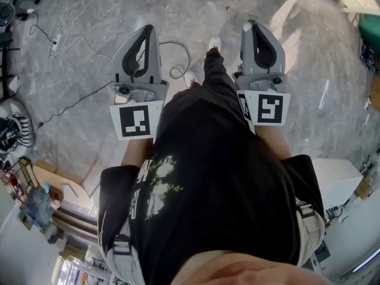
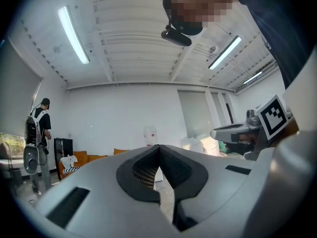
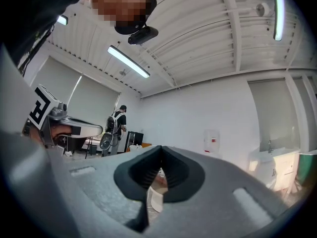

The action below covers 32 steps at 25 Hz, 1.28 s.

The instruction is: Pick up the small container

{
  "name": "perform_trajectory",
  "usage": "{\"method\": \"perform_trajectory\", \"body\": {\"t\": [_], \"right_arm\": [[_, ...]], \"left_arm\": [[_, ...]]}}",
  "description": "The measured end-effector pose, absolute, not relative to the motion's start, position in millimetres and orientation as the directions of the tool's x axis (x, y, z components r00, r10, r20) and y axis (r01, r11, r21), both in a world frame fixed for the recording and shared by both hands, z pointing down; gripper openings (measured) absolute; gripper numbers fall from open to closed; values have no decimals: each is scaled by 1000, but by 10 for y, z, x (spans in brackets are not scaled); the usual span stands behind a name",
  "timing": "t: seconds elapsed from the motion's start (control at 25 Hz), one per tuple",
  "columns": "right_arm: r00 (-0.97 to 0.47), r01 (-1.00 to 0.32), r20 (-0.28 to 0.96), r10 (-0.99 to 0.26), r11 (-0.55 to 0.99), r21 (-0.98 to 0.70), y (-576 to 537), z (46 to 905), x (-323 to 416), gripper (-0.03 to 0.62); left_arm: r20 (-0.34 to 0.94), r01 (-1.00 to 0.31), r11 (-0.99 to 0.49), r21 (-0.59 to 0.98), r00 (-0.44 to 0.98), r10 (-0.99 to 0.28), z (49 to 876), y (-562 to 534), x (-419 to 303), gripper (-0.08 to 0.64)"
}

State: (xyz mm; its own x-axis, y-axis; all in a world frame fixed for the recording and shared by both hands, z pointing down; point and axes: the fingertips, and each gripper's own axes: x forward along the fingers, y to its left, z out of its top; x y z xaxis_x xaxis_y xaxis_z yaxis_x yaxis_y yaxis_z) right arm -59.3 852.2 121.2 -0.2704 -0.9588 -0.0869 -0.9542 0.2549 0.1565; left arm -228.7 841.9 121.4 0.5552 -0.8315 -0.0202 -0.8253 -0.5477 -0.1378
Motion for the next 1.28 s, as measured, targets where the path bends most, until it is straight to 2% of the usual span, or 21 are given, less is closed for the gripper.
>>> {"method": "perform_trajectory", "body": {"t": [0.76,1.28], "right_arm": [[-311,-942,-107,-945,291,169,7921,1155,-391,-3],[-344,-933,-110,-932,326,154,6933,896,264,-3]], "left_arm": [[-16,-827,-541,-156,549,-835,1143,7823,-1962,2],[-32,-838,-528,-138,537,-843,826,6862,-1272,2]]}}
